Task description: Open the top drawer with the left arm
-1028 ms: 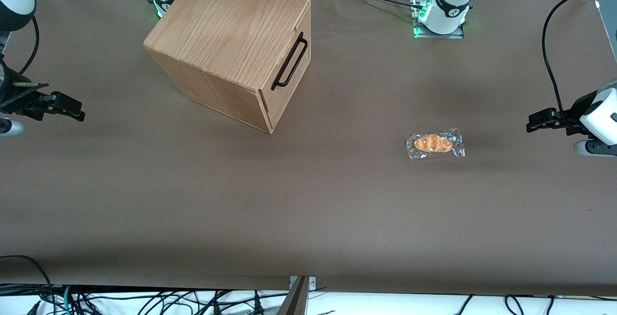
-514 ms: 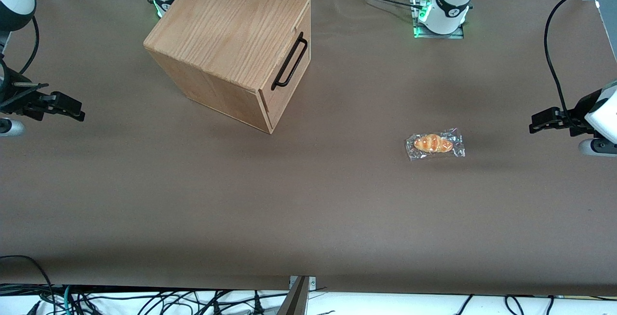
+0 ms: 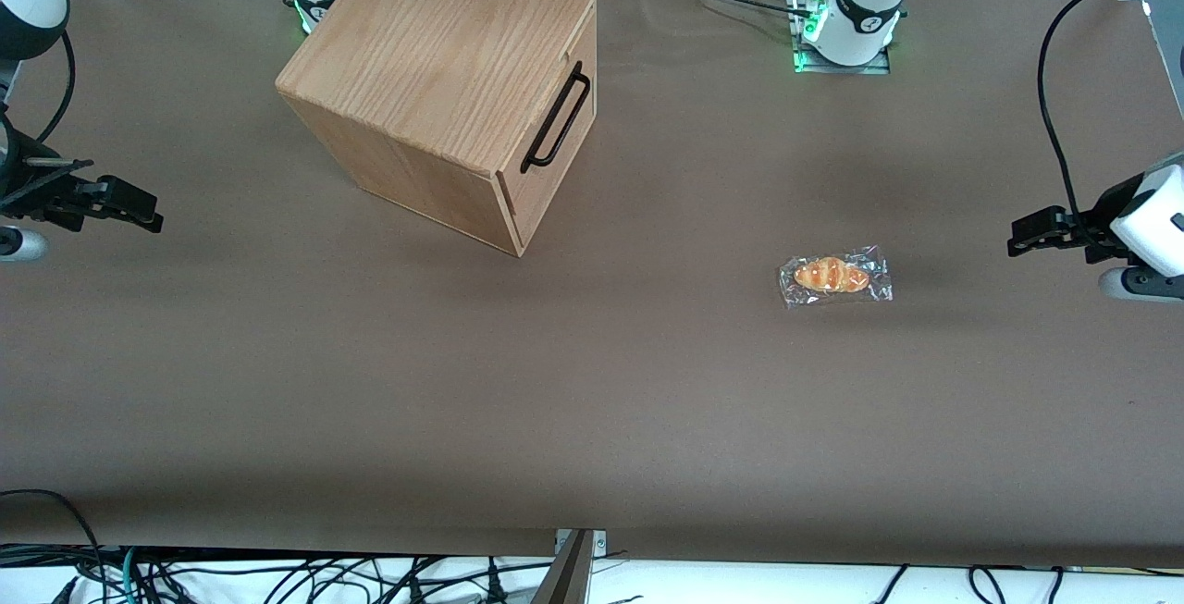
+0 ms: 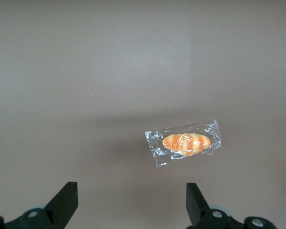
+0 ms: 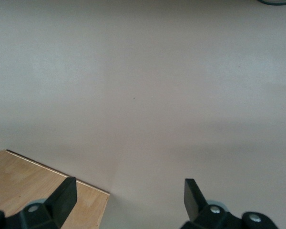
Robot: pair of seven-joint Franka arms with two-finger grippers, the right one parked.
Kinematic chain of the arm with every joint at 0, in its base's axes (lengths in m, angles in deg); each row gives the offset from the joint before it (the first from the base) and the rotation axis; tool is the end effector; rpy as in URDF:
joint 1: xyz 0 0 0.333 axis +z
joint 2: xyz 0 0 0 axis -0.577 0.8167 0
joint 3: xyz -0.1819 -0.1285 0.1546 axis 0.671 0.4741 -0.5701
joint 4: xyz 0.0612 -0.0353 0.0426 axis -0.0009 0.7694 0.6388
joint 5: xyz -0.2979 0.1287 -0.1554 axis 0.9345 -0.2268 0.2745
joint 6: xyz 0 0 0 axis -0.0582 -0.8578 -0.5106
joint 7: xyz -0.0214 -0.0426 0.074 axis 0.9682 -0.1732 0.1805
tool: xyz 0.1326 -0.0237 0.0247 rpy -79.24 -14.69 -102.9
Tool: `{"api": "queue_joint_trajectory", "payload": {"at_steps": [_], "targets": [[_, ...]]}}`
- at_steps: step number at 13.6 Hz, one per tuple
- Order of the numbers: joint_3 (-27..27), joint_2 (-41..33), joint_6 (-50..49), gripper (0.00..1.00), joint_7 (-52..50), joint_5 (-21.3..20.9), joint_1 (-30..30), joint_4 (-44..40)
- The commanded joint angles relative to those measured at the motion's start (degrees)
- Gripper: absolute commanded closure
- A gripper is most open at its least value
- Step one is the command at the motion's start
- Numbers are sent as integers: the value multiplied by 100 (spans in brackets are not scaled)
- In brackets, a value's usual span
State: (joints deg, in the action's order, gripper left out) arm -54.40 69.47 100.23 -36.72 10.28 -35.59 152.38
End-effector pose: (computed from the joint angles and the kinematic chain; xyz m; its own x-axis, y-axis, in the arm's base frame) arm 0.5821 0.0261 0.4663 0.9949 -0.0706 -0.0718 -0.0703 -0.9975 0.0069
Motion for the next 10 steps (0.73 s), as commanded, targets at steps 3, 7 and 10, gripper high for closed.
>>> {"api": "queue_joint_trajectory", "payload": {"at_steps": [3, 7, 10], "targets": [[519, 63, -346, 0, 58, -11, -123, -148], [1153, 71, -408, 0, 23, 6, -237, -131], [1304, 185, -461, 0, 14, 6, -605, -148]]}}
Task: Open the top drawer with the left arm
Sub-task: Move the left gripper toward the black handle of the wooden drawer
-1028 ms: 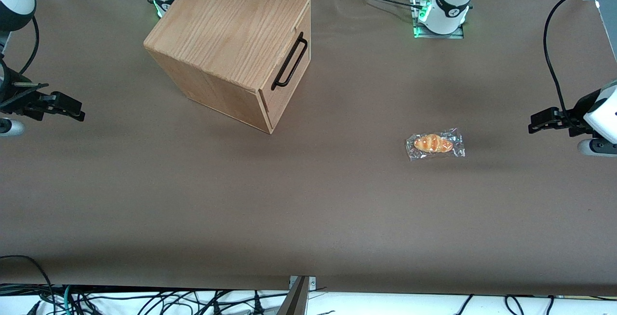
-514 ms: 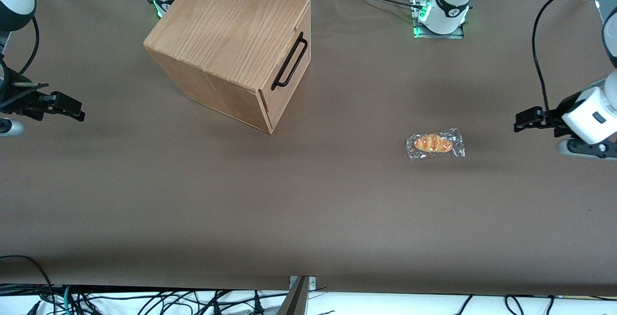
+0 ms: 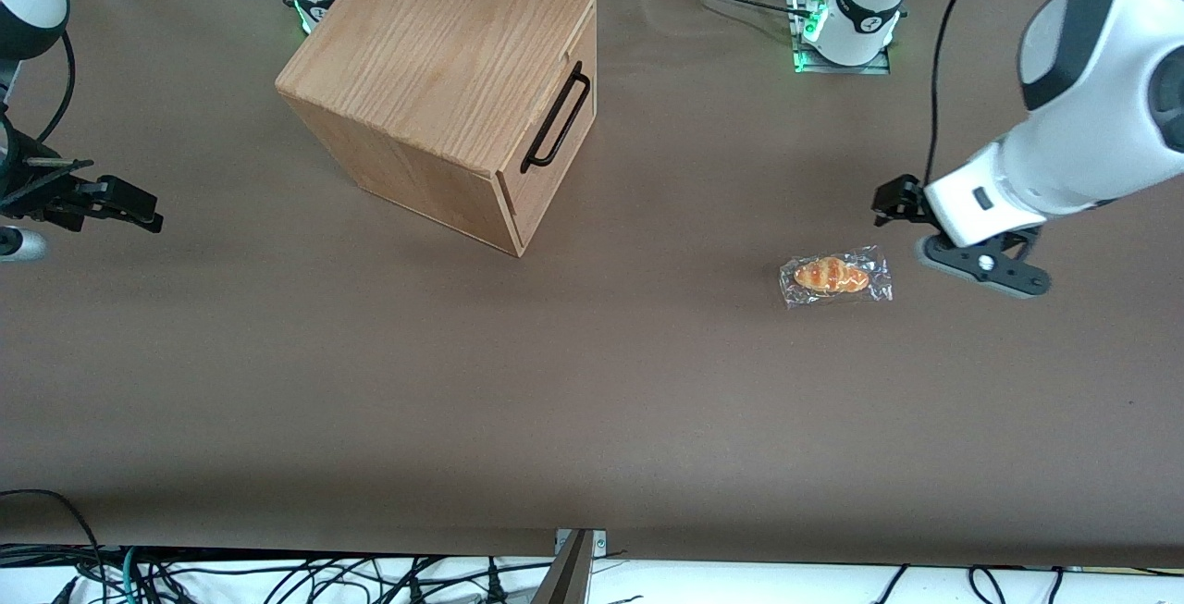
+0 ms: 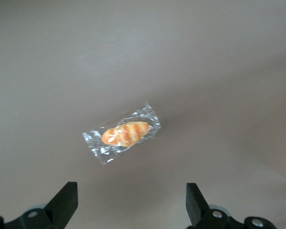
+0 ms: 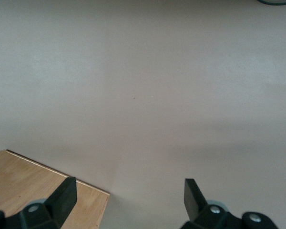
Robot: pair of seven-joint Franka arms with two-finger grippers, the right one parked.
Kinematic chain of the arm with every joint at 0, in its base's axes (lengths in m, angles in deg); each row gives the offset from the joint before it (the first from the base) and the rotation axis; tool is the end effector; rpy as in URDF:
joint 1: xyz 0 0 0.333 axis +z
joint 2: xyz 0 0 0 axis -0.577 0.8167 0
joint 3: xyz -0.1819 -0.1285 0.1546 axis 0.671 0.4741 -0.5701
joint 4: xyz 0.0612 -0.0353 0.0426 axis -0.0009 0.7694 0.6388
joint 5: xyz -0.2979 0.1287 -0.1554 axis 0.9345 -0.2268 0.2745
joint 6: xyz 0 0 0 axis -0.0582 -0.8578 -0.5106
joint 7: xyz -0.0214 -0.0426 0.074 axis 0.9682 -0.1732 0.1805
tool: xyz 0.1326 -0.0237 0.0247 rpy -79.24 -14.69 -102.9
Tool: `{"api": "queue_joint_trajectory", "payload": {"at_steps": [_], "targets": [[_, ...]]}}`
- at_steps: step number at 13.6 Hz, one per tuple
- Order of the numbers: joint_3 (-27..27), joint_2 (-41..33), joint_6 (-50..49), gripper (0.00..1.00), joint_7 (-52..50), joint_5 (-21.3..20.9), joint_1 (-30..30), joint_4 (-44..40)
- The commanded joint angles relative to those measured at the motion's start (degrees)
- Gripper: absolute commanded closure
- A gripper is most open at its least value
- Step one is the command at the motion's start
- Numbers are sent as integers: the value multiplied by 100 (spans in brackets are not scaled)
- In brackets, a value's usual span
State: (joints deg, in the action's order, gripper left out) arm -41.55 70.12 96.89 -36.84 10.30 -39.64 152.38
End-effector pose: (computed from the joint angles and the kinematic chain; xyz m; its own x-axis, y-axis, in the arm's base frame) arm 0.5600 -0.1315 0.4572 0.9262 -0.3536 -0.1306 -0.3469 -0.9352 0.0714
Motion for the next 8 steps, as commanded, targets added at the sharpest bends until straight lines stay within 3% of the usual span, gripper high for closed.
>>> {"api": "queue_joint_trajectory", "payload": {"at_steps": [1, 8], "targets": [[27, 156, -127, 0, 26, 14, -359, -157], [27, 305, -84, 0, -818, 514, -1107, -157]]}}
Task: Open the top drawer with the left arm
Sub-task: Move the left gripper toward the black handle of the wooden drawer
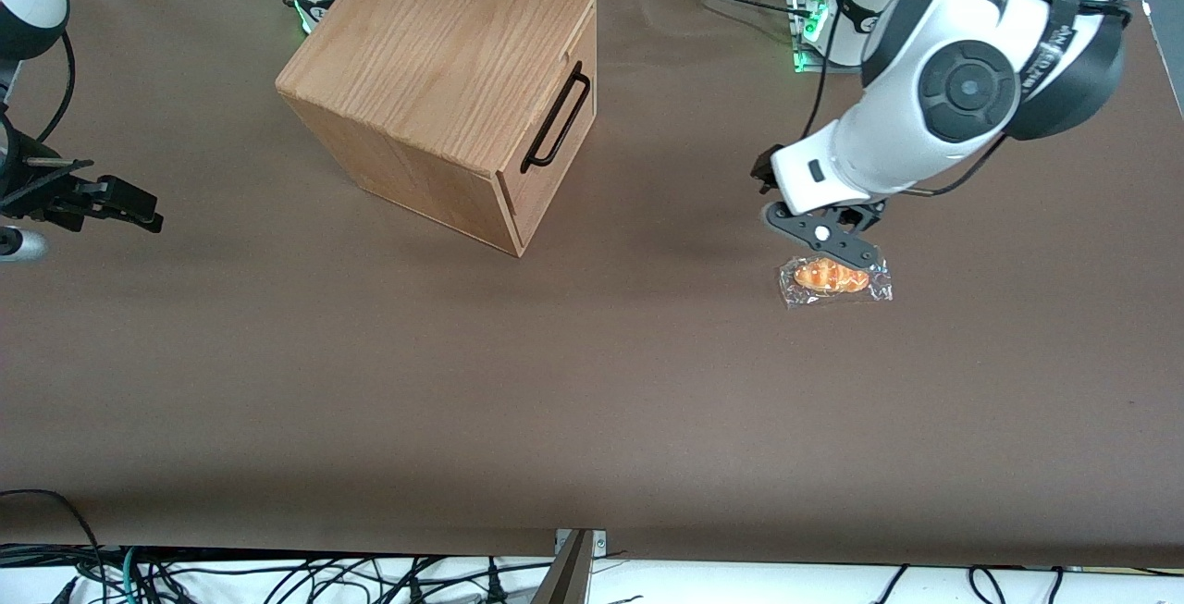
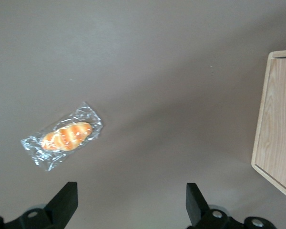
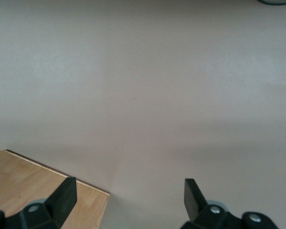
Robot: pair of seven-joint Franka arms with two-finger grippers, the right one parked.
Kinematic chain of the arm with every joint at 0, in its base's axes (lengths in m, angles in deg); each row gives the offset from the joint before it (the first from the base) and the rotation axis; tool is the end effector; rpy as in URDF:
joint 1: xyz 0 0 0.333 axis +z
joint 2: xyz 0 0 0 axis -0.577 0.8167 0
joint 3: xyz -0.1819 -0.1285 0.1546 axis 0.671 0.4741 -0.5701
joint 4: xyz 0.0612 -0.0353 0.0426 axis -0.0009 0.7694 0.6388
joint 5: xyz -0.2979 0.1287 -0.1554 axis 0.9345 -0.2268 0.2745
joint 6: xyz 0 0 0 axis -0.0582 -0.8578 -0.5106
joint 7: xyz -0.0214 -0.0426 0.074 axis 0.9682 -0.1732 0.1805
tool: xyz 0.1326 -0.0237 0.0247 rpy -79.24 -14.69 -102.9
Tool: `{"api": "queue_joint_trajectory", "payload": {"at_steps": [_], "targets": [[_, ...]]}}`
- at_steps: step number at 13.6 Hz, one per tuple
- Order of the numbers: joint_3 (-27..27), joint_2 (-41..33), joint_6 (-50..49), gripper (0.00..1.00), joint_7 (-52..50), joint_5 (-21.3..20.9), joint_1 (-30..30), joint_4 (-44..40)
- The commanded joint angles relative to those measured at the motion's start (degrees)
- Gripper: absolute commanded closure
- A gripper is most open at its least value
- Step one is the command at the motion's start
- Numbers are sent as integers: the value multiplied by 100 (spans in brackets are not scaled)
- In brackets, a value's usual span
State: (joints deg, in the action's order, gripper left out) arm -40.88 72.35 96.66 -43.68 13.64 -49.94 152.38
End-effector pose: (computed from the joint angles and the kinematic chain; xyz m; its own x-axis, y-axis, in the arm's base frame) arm 0.5254 -0.2433 0.4358 0.8913 -0.4165 -0.1793 -0.3999 -0.9084 0.1219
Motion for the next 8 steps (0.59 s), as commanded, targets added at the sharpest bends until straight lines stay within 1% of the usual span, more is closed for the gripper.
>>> {"api": "queue_joint_trajectory", "payload": {"at_steps": [1, 5, 8], "targets": [[-40, 135, -60, 0, -273, 259, -173, -157], [-40, 144, -51, 0, -494, 277, -481, -105], [-40, 153, -34, 0, -984, 514, -797, -105]]}}
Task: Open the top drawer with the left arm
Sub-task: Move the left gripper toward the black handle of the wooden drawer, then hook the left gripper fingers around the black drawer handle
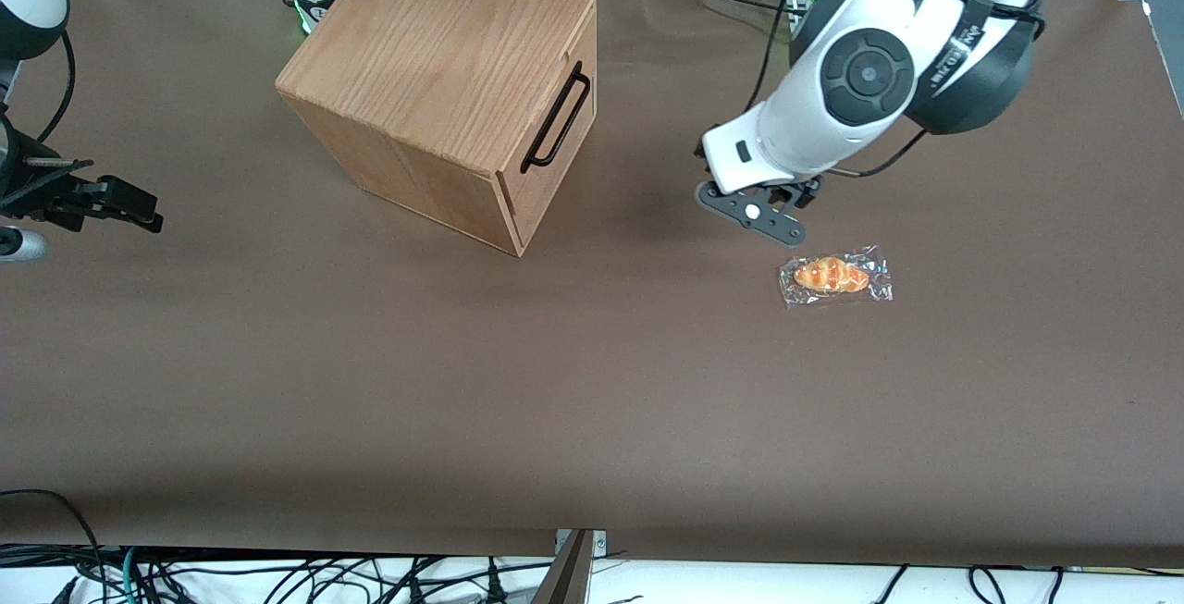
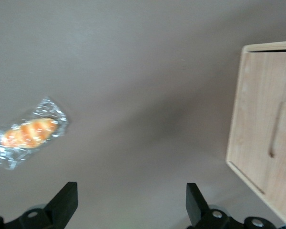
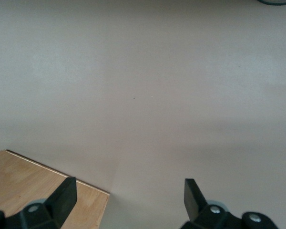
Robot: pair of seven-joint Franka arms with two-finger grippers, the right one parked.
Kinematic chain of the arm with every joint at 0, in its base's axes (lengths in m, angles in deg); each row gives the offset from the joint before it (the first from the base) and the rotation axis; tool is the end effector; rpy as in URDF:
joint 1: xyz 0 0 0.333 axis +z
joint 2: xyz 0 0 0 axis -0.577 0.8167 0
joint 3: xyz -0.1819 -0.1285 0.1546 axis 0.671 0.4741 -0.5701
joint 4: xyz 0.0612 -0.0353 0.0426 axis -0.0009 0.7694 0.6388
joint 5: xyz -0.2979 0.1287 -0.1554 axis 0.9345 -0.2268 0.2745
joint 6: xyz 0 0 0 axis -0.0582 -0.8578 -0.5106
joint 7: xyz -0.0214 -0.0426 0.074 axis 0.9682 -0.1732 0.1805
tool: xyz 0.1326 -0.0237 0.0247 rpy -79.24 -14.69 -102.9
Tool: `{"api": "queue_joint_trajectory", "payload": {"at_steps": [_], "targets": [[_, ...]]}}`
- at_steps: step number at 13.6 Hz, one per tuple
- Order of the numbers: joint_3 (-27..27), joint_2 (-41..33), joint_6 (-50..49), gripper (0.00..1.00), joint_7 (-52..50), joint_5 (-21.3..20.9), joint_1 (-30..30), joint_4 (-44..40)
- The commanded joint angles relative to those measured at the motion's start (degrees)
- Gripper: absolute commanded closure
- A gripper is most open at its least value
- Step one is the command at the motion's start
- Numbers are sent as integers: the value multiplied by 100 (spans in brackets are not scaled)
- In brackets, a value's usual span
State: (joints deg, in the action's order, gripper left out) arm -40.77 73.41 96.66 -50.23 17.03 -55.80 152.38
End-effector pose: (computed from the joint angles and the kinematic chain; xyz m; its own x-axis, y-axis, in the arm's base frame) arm 0.4951 -0.3041 0.4265 0.8887 -0.4041 -0.2166 -0.3763 -0.9128 0.1590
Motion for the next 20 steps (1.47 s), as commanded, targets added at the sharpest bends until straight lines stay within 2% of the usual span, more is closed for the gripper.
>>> {"api": "queue_joint_trajectory", "payload": {"at_steps": [1, 10, 12, 14, 20], "targets": [[-50, 56, 9, 0, -523, 184, -334, -122], [-50, 337, 791, 0, -1412, 289, -1187, -78], [-50, 346, 941, 0, -1421, 307, -1240, -17], [-50, 381, 994, 0, -1412, 622, -1240, 27], [-50, 407, 1161, 0, -1412, 650, -1266, 124]]}}
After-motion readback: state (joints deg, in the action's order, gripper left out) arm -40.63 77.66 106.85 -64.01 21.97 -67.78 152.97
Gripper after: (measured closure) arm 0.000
